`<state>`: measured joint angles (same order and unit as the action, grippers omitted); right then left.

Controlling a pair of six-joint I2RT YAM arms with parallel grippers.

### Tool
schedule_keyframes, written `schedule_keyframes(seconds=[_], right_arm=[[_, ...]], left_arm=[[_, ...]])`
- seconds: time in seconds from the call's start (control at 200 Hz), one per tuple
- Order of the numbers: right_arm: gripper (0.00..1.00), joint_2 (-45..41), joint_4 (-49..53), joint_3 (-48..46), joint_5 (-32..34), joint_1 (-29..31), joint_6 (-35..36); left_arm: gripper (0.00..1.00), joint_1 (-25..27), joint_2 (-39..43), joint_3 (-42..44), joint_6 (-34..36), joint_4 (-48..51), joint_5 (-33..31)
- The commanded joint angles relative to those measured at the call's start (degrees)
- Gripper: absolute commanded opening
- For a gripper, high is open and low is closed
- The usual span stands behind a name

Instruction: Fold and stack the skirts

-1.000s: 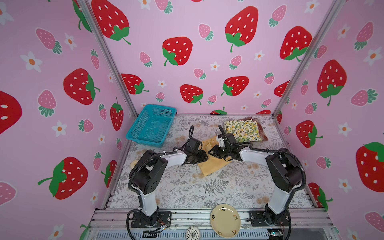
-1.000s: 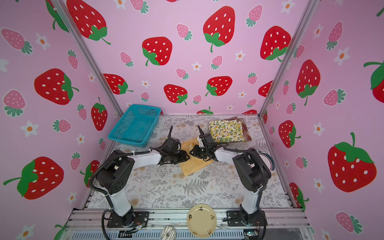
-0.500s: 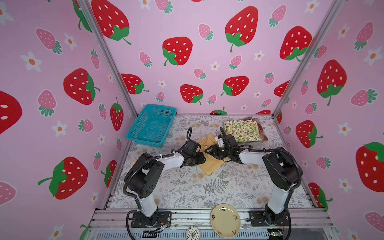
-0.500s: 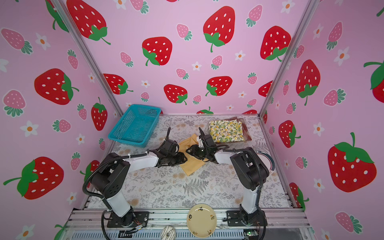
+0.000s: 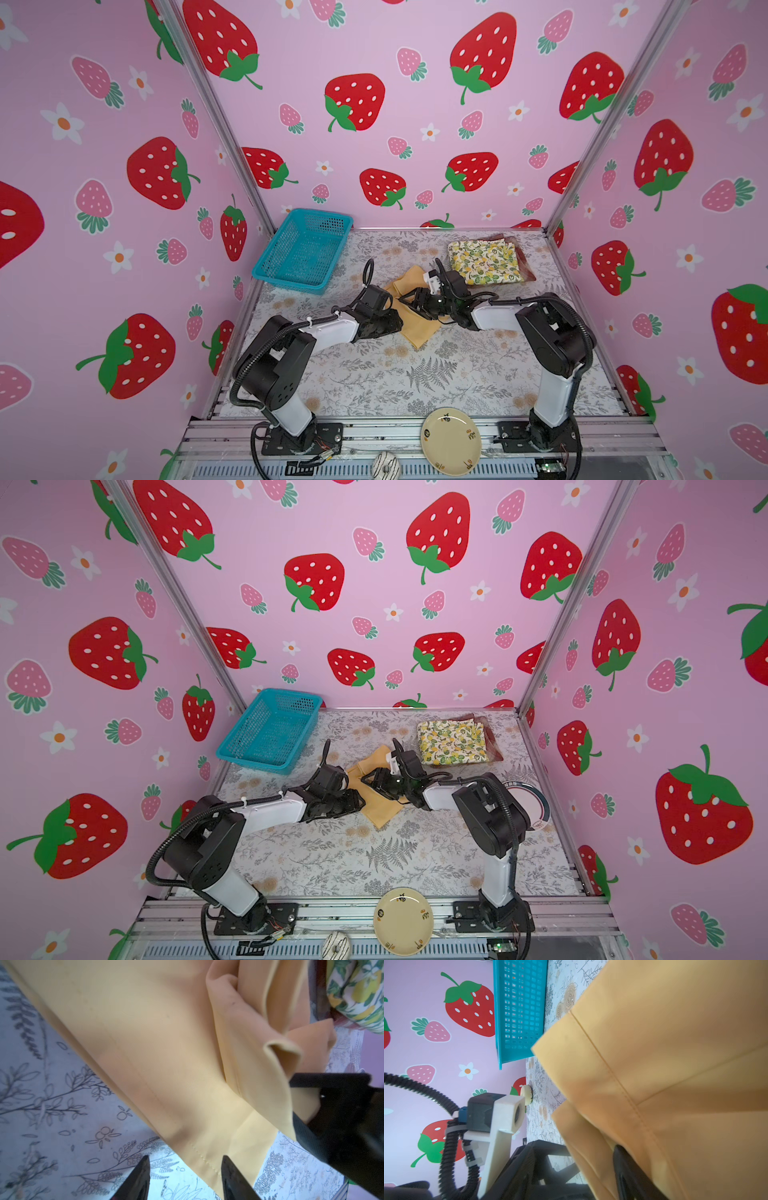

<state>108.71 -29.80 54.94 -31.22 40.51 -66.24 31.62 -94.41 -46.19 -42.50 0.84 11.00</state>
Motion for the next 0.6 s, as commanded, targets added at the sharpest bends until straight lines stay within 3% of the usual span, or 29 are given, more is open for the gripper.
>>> schedule_keyframes(seconds=[0.0,0.175,0.235,0.38,0.595], right_arm=[[0.67,1.2,-6.3,2.1,-0.5,1.2,-5.0],[0.74,0.9,-5.5,7.0,-0.1,2.9,-5.5],[1.0,0.4,-4.7,8.7,-0.1,3.0,-5.2],[1.0,-0.8,4.6,14.9,1.7,2.3,0.9],[1.0,-1.0,25.0,22.9,7.0,-2.2,16.6]], left_arm=[[0.56,-0.7,1.6,1.4,-0.7,-0.9,-0.6],[0.56,-1.3,2.2,2.1,-0.7,-0.9,-0.3],[0.56,-1.4,2.5,2.2,-0.6,-0.9,-0.3],[0.56,-1.7,3.1,2.0,-0.4,-0.3,-0.3],[0.56,-1.9,3.8,2.1,-0.3,0.6,-0.7]])
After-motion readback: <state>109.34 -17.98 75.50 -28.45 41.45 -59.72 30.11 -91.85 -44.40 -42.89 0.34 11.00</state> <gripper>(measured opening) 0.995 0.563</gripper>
